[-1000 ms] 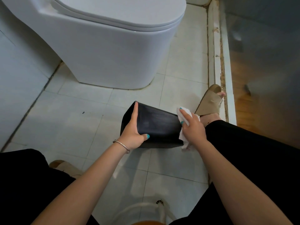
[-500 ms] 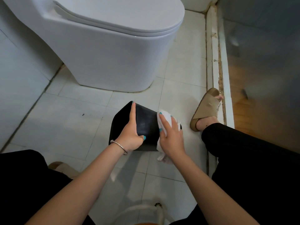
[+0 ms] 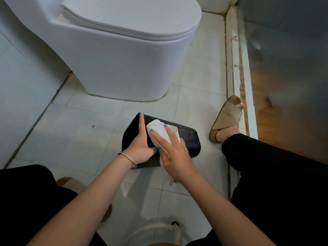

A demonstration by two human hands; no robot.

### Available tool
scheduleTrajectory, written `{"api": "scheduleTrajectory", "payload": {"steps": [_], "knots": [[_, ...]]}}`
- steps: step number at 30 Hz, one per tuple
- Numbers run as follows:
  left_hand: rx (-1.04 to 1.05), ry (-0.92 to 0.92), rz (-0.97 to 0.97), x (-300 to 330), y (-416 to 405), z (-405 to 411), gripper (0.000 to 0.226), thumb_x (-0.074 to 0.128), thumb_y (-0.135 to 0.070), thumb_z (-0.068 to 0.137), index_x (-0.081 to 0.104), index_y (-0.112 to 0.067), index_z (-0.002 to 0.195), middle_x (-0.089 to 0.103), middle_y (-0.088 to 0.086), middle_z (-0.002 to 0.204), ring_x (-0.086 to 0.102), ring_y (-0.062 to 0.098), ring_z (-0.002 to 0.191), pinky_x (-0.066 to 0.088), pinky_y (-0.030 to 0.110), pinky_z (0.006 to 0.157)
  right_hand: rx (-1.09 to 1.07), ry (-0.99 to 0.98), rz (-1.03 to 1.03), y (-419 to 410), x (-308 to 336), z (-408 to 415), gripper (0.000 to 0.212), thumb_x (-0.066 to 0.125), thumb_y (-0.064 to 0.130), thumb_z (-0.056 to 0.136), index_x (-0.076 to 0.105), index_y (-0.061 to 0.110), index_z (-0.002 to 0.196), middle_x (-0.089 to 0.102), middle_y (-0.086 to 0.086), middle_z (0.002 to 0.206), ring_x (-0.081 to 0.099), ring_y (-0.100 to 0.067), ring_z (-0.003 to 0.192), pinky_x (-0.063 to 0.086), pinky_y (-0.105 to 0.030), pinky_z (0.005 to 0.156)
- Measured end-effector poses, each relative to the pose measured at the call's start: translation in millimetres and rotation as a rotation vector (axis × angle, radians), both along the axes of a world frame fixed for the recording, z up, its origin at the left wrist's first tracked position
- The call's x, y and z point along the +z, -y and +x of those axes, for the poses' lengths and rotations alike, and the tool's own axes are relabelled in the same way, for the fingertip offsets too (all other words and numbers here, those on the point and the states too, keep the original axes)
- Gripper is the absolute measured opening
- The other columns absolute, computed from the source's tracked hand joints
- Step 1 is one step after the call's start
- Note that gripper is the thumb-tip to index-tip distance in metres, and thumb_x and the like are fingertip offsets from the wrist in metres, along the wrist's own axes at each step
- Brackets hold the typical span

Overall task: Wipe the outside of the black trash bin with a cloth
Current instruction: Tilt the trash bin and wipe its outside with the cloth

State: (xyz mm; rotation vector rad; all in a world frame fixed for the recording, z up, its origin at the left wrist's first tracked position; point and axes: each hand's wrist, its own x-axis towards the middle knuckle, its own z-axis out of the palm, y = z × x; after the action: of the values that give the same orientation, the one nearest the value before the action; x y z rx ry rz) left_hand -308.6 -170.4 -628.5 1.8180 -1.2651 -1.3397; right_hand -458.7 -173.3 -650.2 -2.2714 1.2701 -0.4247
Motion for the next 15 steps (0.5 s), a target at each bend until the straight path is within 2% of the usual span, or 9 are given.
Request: {"api": "scheduleTrajectory", "payload": {"steps": [3, 6, 10, 15], "knots": [[-0.018, 0.012, -0.004, 0.1, 2.5, 3.3, 0.117, 0.064, 0.006, 0.080, -0.024, -0.032, 0.146, 0.050, -0.006, 0.113, 0.056, 0.005, 0.088, 0.045, 0.021, 0.077, -0.006, -0.031, -0.018, 1.1, -4.2, -8.7, 0.073, 0.044, 0.010, 0.091, 0.021, 0.056, 0.143, 0.017, 0.001, 0.159, 0.042, -0.037, 0.104, 0.048, -0.043, 0.080], [-0.005, -0.011, -0.001, -1.2, 3.1, 7.7, 0.119, 0.063, 0.009, 0.078, -0.023, -0.035, 0.146, 0.048, -0.007, 0.119, 0.060, 0.017, 0.099, 0.052, 0.030, 0.084, -0.045, -0.048, -0.015, 2.9, -10.6, -15.0, 0.072, 0.043, 0.010, 0.092, 0.021, 0.055, 0.143, 0.018, 0.001, 0.158, 0.043, -0.035, 0.103, 0.049, -0.040, 0.078], [0.008, -0.023, -0.010, -1.1, 3.5, 9.0, 0.121, 0.065, 0.010, 0.076, -0.019, -0.038, 0.147, 0.039, -0.014, 0.121, 0.059, 0.020, 0.105, 0.054, 0.042, 0.088, -0.132, -0.085, 0.010, 5.9, -23.2, -31.5, 0.071, 0.044, 0.012, 0.094, 0.019, 0.057, 0.144, 0.017, 0.002, 0.158, 0.043, -0.032, 0.105, 0.049, -0.039, 0.081], [-0.008, -0.018, -0.004, -0.2, 5.0, 9.4, 0.122, 0.067, 0.010, 0.076, -0.017, -0.044, 0.146, 0.034, -0.011, 0.131, 0.057, 0.021, 0.105, 0.056, 0.038, 0.083, -0.260, -0.116, 0.068, 9.6, -35.7, -55.9, 0.067, 0.048, 0.011, 0.094, 0.027, 0.051, 0.144, 0.018, 0.001, 0.159, 0.043, -0.035, 0.113, 0.046, -0.038, 0.089]]}}
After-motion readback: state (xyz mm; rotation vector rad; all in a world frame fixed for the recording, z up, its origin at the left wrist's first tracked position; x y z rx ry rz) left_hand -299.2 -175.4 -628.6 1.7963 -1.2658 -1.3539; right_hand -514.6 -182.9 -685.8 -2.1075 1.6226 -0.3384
